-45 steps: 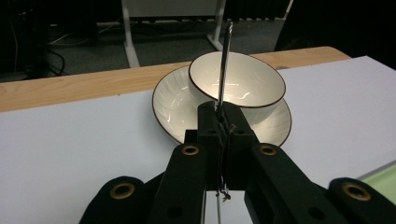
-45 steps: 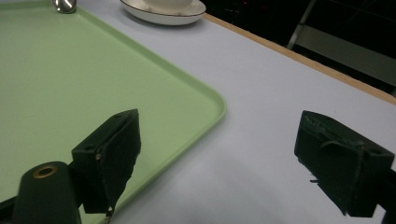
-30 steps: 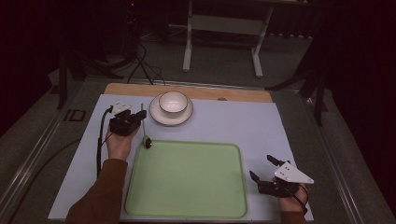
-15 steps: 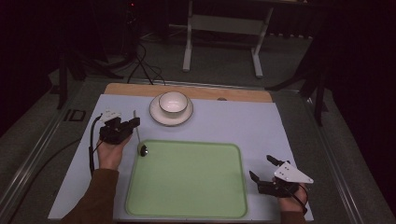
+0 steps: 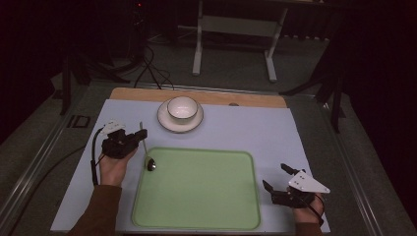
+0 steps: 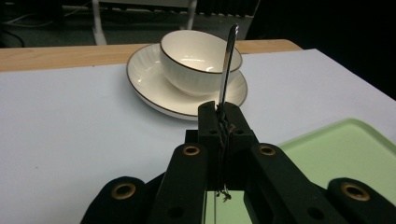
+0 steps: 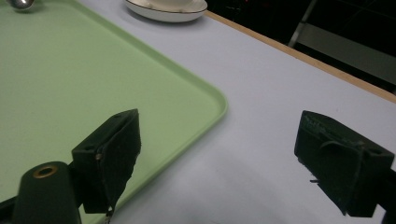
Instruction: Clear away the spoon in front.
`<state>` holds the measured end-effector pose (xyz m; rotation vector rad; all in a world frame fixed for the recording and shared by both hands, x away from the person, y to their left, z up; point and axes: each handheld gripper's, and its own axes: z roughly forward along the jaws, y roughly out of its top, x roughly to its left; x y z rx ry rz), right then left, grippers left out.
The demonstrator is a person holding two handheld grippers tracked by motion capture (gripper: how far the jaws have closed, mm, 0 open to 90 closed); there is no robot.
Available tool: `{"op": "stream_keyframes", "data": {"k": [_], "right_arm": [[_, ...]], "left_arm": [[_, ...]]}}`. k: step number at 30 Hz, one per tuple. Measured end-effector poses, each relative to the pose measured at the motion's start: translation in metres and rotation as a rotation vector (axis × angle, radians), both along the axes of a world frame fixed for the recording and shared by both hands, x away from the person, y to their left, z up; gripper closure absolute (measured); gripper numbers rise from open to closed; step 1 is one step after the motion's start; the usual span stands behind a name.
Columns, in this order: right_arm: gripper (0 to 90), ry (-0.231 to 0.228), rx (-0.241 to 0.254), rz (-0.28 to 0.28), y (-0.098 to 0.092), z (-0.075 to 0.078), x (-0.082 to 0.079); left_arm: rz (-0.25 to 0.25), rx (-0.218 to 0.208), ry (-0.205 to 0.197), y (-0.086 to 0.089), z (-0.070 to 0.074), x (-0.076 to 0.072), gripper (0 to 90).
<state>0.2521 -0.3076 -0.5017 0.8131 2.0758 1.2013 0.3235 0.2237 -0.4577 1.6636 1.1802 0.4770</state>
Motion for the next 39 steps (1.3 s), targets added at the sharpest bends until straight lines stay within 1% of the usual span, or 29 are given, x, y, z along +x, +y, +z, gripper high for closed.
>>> {"op": "stream_keyframes", "data": {"k": [3,8,11,12,16,18,22,26,27,28,30,33,37,39], "right_arm": [[14.2,0.001,-0.002,0.001,0.000,0.000,0.000],[14.2,0.001,-0.004,0.002,0.000,0.000,0.000],[14.2,0.004,-0.003,0.001,0.000,0.000,0.000],[14.2,0.005,-0.003,0.000,0.001,0.000,0.000],[14.2,0.004,-0.018,0.002,0.001,-0.001,0.000],[14.2,0.003,-0.023,0.003,0.002,-0.001,0.000],[14.2,0.002,-0.031,0.006,0.003,-0.001,0.000],[14.3,0.001,-0.036,0.005,0.003,-0.001,-0.001],[14.2,0.001,-0.041,0.004,0.003,-0.001,-0.001],[14.2,0.001,-0.041,0.004,0.003,-0.001,-0.001],[14.2,0.004,-0.044,0.006,0.004,-0.001,-0.001],[14.2,0.003,-0.049,0.007,0.004,-0.001,-0.001],[14.3,0.002,-0.053,0.007,0.004,-0.001,-0.001],[14.2,0.002,-0.053,0.008,0.004,-0.001,-0.001]], "left_arm": [[-0.013,-0.015,0.001,0.000,-0.001,-0.004,88.4],[-0.025,-0.022,0.011,0.000,-0.004,-0.010,88.4],[-0.024,-0.016,0.018,0.002,-0.006,-0.012,88.4],[-0.025,-0.019,0.020,0.003,-0.007,-0.013,88.4],[-0.032,-0.051,0.030,0.007,-0.010,-0.016,88.3],[-0.039,-0.079,0.038,0.008,-0.012,-0.018,88.3],[-0.060,-0.100,0.049,0.008,-0.017,-0.021,88.1],[-0.065,-0.098,0.054,0.008,-0.018,-0.021,87.1],[-0.080,-0.098,0.069,0.008,-0.024,-0.021,85.0],[-0.080,-0.098,0.069,0.008,-0.024,-0.021,84.6],[-0.081,-0.097,0.086,0.009,-0.030,-0.020,84.5],[-0.088,-0.094,0.099,0.007,-0.035,-0.019,83.8],[-0.104,-0.059,0.104,0.003,-0.039,-0.018,82.8],[-0.109,-0.052,0.109,0.002,-0.040,-0.017,82.5]]}}
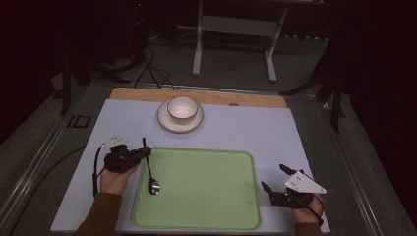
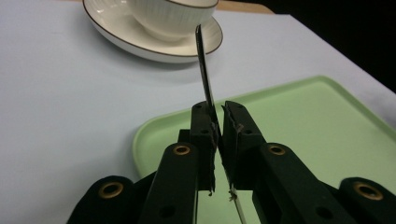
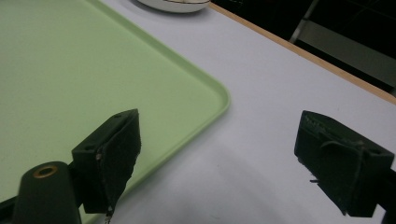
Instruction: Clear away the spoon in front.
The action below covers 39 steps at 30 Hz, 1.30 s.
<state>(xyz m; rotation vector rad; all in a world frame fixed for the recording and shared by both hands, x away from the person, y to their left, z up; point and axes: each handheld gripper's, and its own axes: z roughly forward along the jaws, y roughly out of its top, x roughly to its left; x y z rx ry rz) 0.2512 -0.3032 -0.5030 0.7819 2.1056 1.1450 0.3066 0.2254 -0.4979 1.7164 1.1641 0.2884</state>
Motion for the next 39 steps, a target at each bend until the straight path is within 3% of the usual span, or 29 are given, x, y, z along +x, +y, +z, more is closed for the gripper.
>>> {"op": "stream_keyframes", "data": {"k": [20,32,39], "right_arm": [[14.2,0.002,-0.017,0.006,0.001,-0.001,0.000],[14.3,0.004,-0.022,0.010,0.002,-0.001,0.000],[14.2,0.009,-0.026,0.013,0.003,-0.001,0.000]], "left_arm": [[-0.051,0.067,0.065,-0.013,-0.022,0.008,78.8],[-0.030,0.069,0.104,-0.010,-0.032,0.011,76.2],[-0.019,0.109,0.133,-0.013,-0.036,0.013,75.0]]}}
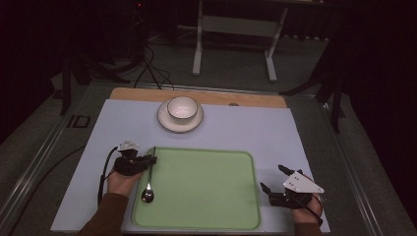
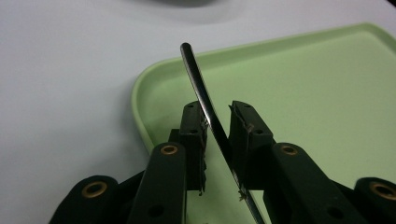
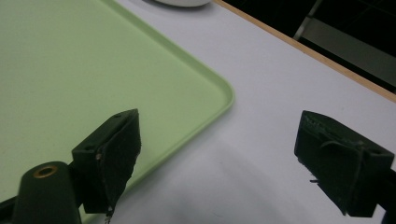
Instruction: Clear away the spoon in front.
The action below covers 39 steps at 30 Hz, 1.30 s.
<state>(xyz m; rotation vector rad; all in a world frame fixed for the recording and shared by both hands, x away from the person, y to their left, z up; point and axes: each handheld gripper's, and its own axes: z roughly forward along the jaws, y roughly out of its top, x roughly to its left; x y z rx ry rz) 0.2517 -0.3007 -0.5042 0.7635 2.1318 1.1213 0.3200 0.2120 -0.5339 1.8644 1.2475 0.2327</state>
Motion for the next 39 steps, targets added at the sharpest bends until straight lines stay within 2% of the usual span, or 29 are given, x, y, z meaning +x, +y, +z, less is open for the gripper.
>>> {"op": "stream_keyframes", "data": {"k": [2,4,8,12,15,19,24,33,39], "right_arm": [[14.2,0.000,-0.001,0.001,0.000,0.000,0.000],[14.3,0.000,-0.002,0.001,0.000,0.000,0.000],[14.2,0.004,-0.004,0.002,0.000,0.000,0.000],[14.2,0.003,-0.011,0.007,0.001,-0.001,0.000],[14.3,0.007,-0.012,0.008,0.001,-0.001,0.001],[14.4,0.008,-0.014,0.009,0.001,-0.001,0.001],[14.4,0.010,-0.018,0.011,0.002,-0.001,0.001],[14.4,0.010,-0.022,0.013,0.002,-0.001,0.001],[14.4,0.012,-0.024,0.014,0.002,-0.002,0.001]], "left_arm": [[0.000,0.000,0.000,0.000,0.000,0.000,74.8],[0.001,0.023,0.003,-0.002,-0.001,0.000,74.3],[0.009,0.041,0.006,-0.004,-0.002,0.000,73.7],[0.019,0.067,0.006,-0.004,-0.002,0.001,69.0],[0.016,0.054,0.008,-0.004,-0.003,0.001,64.7],[0.001,0.033,-0.004,-0.006,-0.002,0.002,52.1],[0.000,0.041,-0.035,-0.008,-0.001,0.003,42.0],[0.023,0.028,-0.101,-0.001,0.001,0.010,36.7],[0.003,-0.005,-0.155,-0.001,0.007,0.008,37.7]]}}
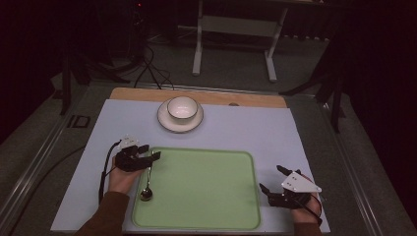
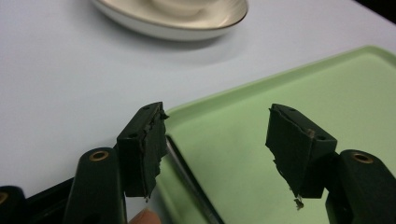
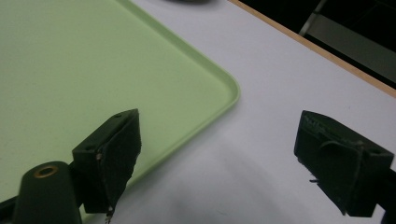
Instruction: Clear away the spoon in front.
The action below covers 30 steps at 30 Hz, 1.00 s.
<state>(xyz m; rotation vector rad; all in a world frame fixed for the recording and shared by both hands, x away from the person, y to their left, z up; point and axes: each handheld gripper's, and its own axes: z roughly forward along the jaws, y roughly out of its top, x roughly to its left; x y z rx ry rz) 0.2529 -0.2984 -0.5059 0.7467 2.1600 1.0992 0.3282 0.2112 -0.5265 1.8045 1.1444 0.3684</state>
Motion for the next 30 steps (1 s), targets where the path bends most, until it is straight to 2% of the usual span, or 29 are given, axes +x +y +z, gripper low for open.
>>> {"op": "stream_keyframes", "data": {"k": [5,8,16,17,18,26,30], "right_arm": [[14.4,-0.001,0.001,0.000,0.000,0.000,0.000],[14.4,0.000,0.001,0.001,0.000,0.000,0.000],[14.4,-0.003,0.003,0.001,-0.001,0.001,-0.001],[14.4,-0.003,0.003,0.001,-0.001,0.001,-0.001],[14.4,-0.003,0.004,0.001,-0.001,0.001,0.000],[14.4,-0.007,0.016,-0.003,-0.003,0.002,-0.001],[14.4,-0.008,0.025,-0.009,-0.004,0.002,-0.001]], "left_arm": [[0.003,-0.019,-0.015,0.000,0.005,-0.003,39.1],[0.018,-0.011,-0.030,0.002,0.010,-0.007,39.2],[0.080,0.024,-0.104,0.010,0.025,-0.021,38.8],[0.080,0.024,-0.104,0.010,0.025,-0.021,38.8],[0.094,0.038,-0.121,0.012,0.029,-0.024,38.8],[0.112,0.084,-0.186,0.019,0.039,-0.040,38.7],[0.135,0.062,-0.207,0.028,0.042,-0.046,38.7]]}}
